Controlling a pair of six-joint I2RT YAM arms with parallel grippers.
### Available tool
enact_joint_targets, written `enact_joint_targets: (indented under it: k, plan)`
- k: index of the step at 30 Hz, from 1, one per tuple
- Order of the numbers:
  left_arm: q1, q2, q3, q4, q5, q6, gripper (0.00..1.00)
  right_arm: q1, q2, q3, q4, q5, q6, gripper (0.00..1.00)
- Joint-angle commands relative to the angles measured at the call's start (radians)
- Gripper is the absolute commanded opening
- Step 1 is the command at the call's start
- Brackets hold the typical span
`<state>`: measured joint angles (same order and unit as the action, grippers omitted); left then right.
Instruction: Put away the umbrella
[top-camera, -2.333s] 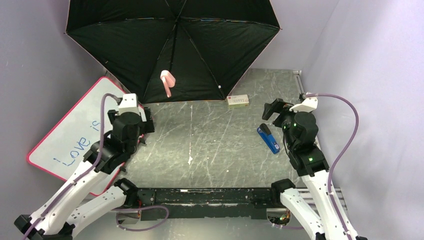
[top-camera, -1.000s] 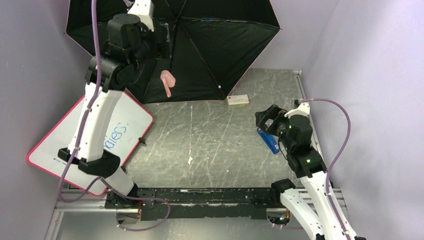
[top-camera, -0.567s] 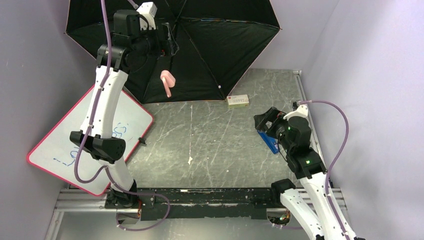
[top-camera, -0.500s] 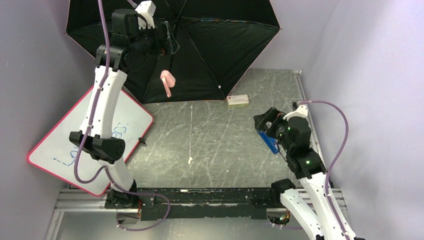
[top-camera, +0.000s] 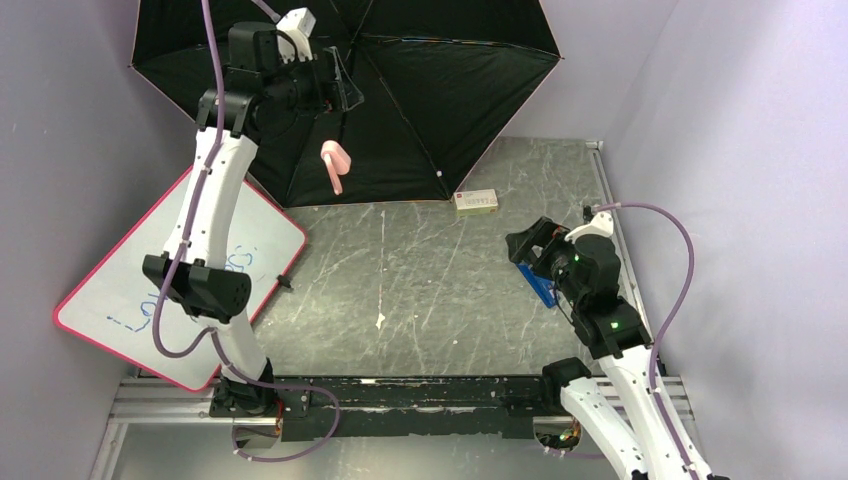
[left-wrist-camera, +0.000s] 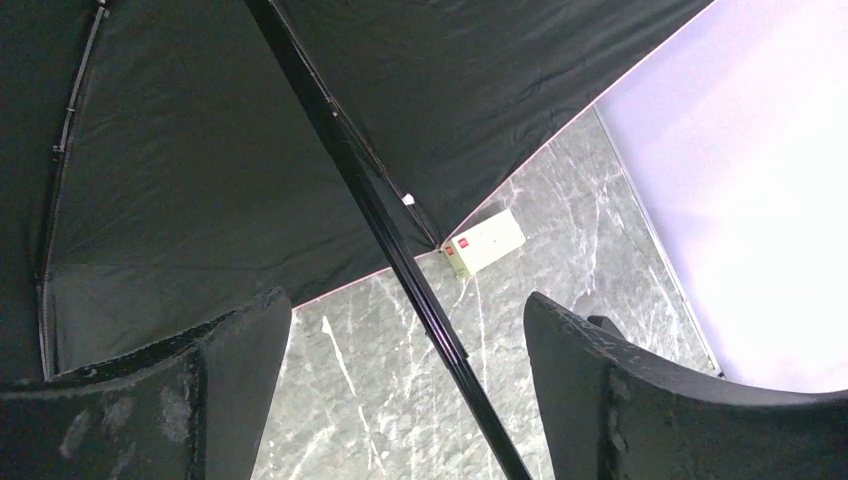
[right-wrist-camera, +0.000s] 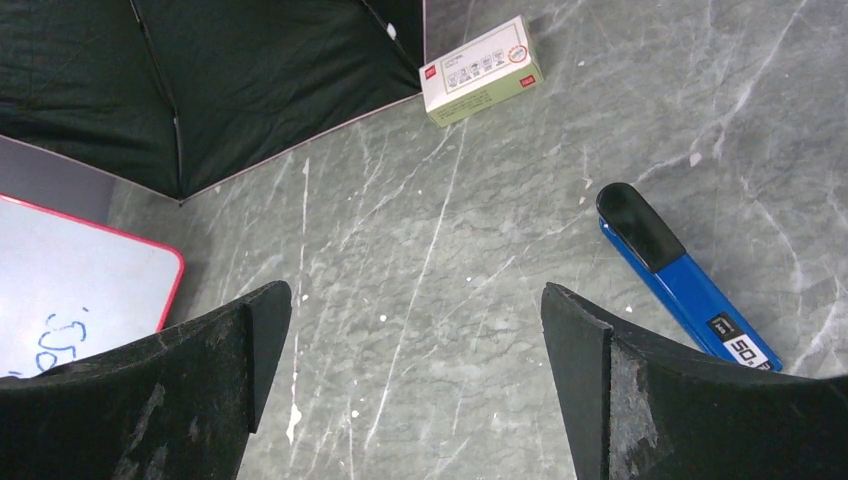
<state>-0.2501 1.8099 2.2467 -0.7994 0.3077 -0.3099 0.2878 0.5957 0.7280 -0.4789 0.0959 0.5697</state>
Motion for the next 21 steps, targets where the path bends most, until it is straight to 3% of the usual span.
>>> enact_joint_targets:
  k: [1,9,15,21]
  plan:
    - [0.005,0.016,-0.01,-0.004,0.077,0.01,0.88,0.005,-0.013,-0.016,0.0,-0.015,0.012,1.0]
    - [0.005,-0.024,-0.121,0.047,0.137,0.017,0.76,0.005,-0.017,-0.009,-0.012,-0.005,0.01,1.0]
    - [0.005,-0.07,-0.193,0.073,0.156,0.04,0.55,0.006,-0.023,-0.004,-0.022,0.011,0.008,1.0]
    - [0.005,-0.142,-0.233,0.124,0.176,0.042,0.24,0.005,-0.03,-0.003,-0.024,0.023,0.007,1.0]
